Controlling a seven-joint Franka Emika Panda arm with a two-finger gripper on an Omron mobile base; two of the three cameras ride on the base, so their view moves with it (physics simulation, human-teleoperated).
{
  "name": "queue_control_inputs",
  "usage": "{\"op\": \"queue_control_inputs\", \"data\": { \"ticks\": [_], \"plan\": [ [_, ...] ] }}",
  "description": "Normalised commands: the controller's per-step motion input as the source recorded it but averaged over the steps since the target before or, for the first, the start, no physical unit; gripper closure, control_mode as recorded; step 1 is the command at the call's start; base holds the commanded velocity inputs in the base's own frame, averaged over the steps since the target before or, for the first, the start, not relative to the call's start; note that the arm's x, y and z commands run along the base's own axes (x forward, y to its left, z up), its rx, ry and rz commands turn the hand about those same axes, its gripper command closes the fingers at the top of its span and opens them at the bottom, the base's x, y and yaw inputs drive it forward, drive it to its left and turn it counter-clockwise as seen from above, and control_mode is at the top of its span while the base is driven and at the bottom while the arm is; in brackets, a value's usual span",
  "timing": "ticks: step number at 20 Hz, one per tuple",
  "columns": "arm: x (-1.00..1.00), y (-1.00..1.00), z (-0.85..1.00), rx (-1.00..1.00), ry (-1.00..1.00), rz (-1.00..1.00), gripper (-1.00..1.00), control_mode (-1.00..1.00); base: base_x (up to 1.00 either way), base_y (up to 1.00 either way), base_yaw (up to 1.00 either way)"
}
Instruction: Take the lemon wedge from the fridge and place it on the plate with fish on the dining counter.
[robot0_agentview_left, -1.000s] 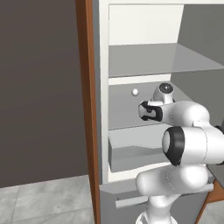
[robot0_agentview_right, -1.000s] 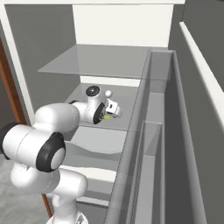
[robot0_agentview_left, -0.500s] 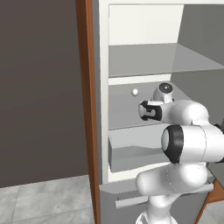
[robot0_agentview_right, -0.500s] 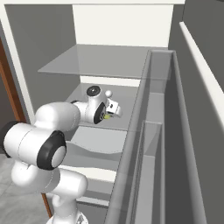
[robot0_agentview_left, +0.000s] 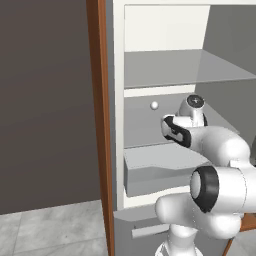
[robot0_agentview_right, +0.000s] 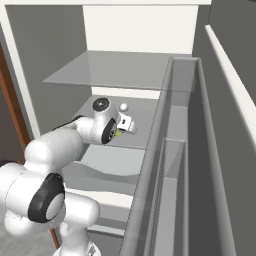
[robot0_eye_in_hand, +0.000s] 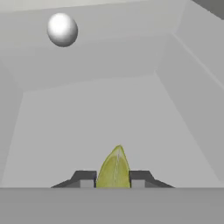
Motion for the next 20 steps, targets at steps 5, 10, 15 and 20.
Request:
{"op": "queue_control_inputs", "data": {
  "ticks": [5,10,15,20],
  "plan": [
    [-0.99,0.25,1.00,0.00,-0.16,-0.01,1.00,-1.00,0.00,0.00,0.00],
    [-1.00,0.29,0.78,0.03,-0.02,0.00,1.00,-1.00,0.00,0.00,0.00],
    [-1.00,0.25,0.77,0.10,0.01,-0.01,1.00,-1.00,0.00,0.00,0.00],
    [-1.00,0.25,0.36,0.04,0.03,0.00,1.00,-1.00,0.00,0.00,0.00]
  ]
}}
